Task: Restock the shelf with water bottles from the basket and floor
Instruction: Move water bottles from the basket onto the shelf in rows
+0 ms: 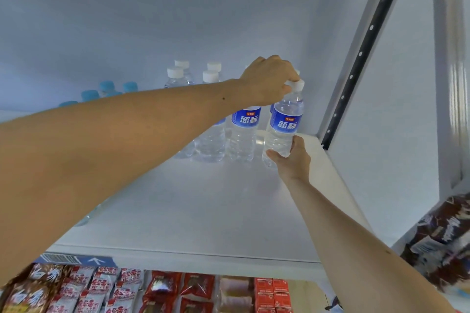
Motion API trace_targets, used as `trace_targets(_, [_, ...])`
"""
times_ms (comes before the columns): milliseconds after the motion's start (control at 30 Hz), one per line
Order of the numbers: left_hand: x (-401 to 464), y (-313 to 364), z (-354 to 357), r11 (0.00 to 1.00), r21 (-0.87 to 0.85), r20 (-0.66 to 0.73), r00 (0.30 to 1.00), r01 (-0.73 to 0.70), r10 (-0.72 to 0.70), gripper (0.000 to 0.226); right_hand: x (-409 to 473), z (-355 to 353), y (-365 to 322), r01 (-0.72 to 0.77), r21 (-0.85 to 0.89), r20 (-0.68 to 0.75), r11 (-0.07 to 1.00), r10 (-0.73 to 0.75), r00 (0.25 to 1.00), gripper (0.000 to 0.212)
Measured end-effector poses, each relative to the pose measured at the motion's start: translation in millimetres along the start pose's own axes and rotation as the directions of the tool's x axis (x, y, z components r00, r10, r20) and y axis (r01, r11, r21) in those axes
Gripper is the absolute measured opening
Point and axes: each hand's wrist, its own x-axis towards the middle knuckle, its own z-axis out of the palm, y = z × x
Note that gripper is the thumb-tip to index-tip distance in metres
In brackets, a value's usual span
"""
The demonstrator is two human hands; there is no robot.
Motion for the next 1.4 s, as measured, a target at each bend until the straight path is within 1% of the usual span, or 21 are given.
trace_targets(300, [-2, 1, 4, 1.0, 0.01, -0.019, 1.0, 0.01, -0.009, 0.035, 4, 1, 3, -0.006, -0.015, 0.011, 1.0, 0.006, 1.0, 0.059])
trace_targets(500, [-7, 6, 5, 0.999, 0.046, -0.039, 0.999, 0.018, -0.016, 0.033, -2, -5, 1, -0.043, -0.064, 0.044, 0.997, 0.045, 0.998, 0.073])
trace_targets(567, [-10, 8, 4, 0.998, 0.054, -0.046, 0.999, 0.027, -0.024, 0.034, -7, -9, 2, -0.058, -0.072, 0.037, 0.996, 0.061, 0.997, 0.08])
trace_targets(633, [-15, 11, 3, 0.998, 0.056, -0.068, 0.997, 0.038, -0.034, 0.036, -16, -12, 3, -0.06, -0.069, 0.019, 0.996, 0.061, 0.998, 0.081])
trace_targets(767, [-36, 18, 5, 0.997, 0.028, -0.17, 0.983, 0.074, -0.069, 0.038, -38, -17, 5, -0.029, -0.096, -0.027, 0.995, 0.026, 0.999, 0.074])
trace_targets(933, [-88, 26, 20, 0.993, -0.074, -0.251, 0.962, 0.093, -0.109, 0.038, -74, -24, 3, -0.004, -0.129, -0.073, 0.992, -0.006, 0.997, 0.062])
trace_targets(1000, [-113, 28, 28, 0.989, -0.101, -0.246, 0.961, 0.106, -0.128, 0.04, -93, -26, 0, 0.009, -0.135, -0.089, 0.991, -0.021, 0.996, 0.059])
trace_targets(1167, [-175, 29, 46, 0.972, -0.189, -0.167, 0.97, 0.142, -0.174, 0.039, -143, -24, -6, 0.017, -0.11, -0.141, 0.994, -0.033, 0.989, 0.048])
trace_targets(1267, [-214, 32, 56, 0.963, -0.238, -0.143, 0.976, 0.129, -0.166, 0.038, -177, -19, -5, 0.018, -0.114, -0.188, 0.993, -0.039, 0.981, 0.042])
trace_targets(1333, [-242, 34, 63, 0.96, -0.266, -0.16, 0.977, 0.094, -0.14, 0.037, -203, -15, -3, 0.04, -0.101, -0.238, 0.994, -0.064, 0.969, 0.039])
trace_targets(1400, [-270, 37, 72, 0.957, -0.285, -0.209, 0.971, 0.052, -0.115, 0.035, -230, -11, 2, 0.119, -0.115, -0.289, 0.986, -0.148, 0.946, 0.036])
